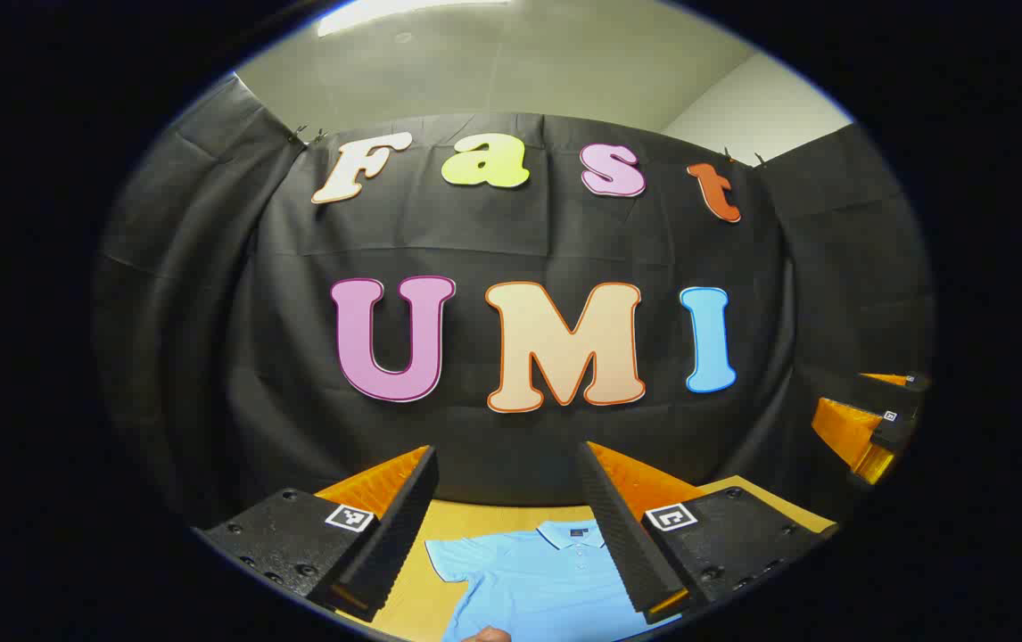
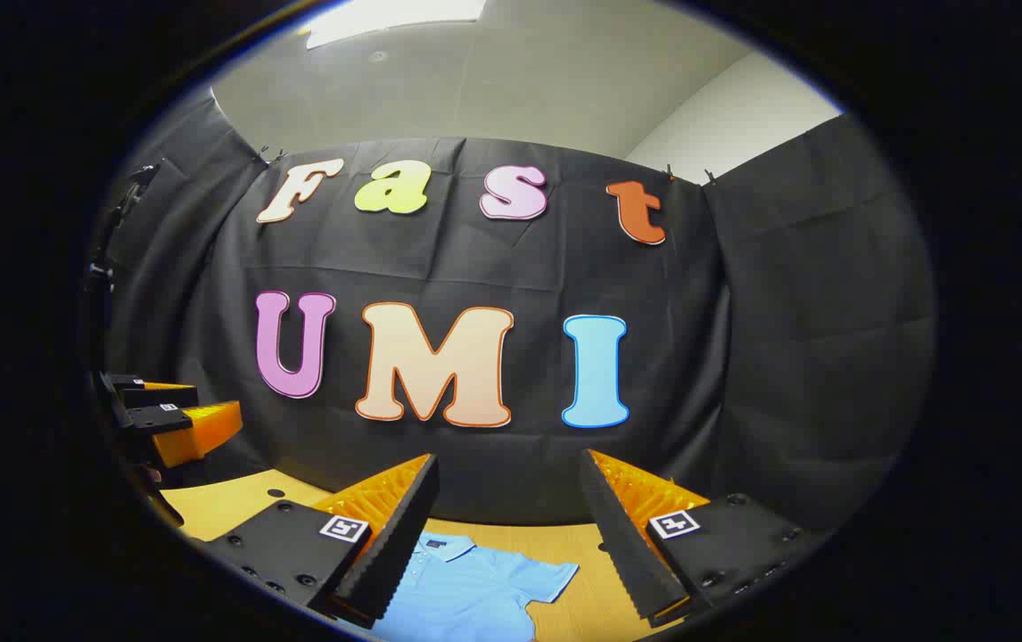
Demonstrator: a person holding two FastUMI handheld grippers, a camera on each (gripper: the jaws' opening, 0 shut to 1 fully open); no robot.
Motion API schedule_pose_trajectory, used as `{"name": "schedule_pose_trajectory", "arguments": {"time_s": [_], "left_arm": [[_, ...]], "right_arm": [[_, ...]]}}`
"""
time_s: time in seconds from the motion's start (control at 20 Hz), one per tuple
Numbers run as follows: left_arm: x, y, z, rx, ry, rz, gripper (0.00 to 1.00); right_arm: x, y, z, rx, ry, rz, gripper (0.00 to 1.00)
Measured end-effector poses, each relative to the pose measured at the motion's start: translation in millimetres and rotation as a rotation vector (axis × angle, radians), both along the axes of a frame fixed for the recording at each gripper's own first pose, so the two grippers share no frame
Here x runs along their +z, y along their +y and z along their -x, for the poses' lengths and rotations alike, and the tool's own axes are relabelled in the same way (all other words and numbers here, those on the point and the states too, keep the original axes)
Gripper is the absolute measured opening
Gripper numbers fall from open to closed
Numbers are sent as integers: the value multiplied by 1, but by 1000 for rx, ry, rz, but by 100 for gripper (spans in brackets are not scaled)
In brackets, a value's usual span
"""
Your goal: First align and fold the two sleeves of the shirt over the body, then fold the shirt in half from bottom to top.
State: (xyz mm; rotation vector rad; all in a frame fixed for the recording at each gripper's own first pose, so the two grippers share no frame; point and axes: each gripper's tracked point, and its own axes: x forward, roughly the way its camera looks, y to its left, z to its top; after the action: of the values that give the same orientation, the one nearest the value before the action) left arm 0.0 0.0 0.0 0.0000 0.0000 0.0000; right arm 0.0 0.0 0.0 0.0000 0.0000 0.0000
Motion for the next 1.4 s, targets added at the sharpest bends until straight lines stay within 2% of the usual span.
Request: {"name": "schedule_pose_trajectory", "arguments": {"time_s": [0.55, 0.95, 1.25, 1.4], "left_arm": [[2, -4, 6, -4, -5, -3, 94], [-2, -14, 15, 8, 4, -7, 94], [-7, -15, 25, 40, 4, 8, 94], [2, -17, 16, 11, -22, 33, 94]], "right_arm": [[2, -1, 4, -8, -2, 19, 98], [-7, -6, 8, 16, 20, 27, 98], [-42, -27, -12, 14, 68, 53, 98], [-67, -36, -38, -9, 110, 63, 98]]}}
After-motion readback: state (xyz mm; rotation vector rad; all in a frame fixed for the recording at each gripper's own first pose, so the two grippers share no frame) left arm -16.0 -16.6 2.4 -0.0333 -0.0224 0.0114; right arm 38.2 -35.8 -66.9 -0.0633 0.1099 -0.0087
